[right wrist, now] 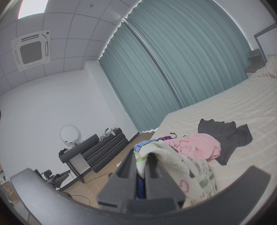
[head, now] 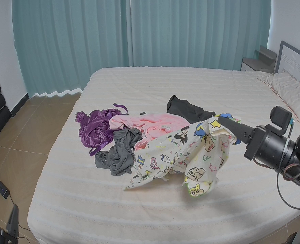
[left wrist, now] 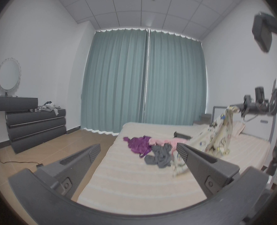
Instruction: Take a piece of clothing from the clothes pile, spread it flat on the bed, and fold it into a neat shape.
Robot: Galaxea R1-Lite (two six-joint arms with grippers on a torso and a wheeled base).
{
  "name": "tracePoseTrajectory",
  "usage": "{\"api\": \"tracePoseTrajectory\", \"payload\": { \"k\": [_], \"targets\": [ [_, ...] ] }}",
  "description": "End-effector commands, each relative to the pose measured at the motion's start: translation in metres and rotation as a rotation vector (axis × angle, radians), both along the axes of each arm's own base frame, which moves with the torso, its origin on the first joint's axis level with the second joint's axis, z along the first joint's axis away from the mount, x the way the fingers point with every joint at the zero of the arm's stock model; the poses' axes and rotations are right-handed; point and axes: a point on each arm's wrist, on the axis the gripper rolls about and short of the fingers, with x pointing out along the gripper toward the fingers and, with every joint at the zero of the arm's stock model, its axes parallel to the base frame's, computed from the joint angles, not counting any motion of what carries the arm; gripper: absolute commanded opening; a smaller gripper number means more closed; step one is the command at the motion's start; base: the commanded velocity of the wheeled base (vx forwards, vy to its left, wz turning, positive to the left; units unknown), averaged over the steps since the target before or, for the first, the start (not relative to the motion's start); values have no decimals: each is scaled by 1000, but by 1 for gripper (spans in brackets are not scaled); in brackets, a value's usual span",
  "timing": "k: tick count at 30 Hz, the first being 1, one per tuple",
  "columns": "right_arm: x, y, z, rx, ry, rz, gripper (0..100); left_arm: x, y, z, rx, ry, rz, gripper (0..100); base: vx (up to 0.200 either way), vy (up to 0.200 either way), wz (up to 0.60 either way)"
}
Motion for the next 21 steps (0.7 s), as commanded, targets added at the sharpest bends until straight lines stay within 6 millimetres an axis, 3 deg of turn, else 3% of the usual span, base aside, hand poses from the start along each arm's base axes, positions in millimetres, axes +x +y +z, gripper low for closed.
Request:
{"api": "tracePoseTrajectory", "payload": {
  "k": [1, 3, 7, 9, 10, 11, 14, 15, 17, 21],
  "targets": [
    [-17, -4, 26, 60, -87, 42, 0, 16, -2, 94, -57, -56, -121, 100, 0, 0, 0],
    [-14, -1, 28, 69, -94, 47, 0, 39, -7, 91, -17, 79, -340, 100, 0, 0, 0],
    [-6, 6, 19, 48, -57, 50, 0, 67, -17, 85, -14, 244, -631, 100, 0, 0, 0],
    [1, 12, 14, 37, -42, 47, 0, 88, -27, 80, 4, 362, -755, 100, 0, 0, 0],
    [1, 12, 14, 38, -43, 47, 0, 89, -28, 79, 6, 370, -761, 100, 0, 0, 0],
    [6, 16, 19, 59, -70, 46, 0, 113, -42, 67, 19, 518, -840, 100, 0, 0, 0],
    [11, 21, 25, 74, -91, 44, 0, 137, -57, 50, 50, 640, -853, 100, 0, 0, 0],
    [14, 22, 25, 76, -90, 37, 0, 156, -65, 40, 79, 654, -856, 100, 0, 0, 0],
    [14, 23, 23, 71, -84, 37, 0, 163, -70, 36, 81, 650, -865, 100, 0, 0, 0],
    [15, 22, 13, 49, -54, 34, 0, 189, -101, 0, 109, 762, -933, 100, 0, 0, 0]
  ]
}}
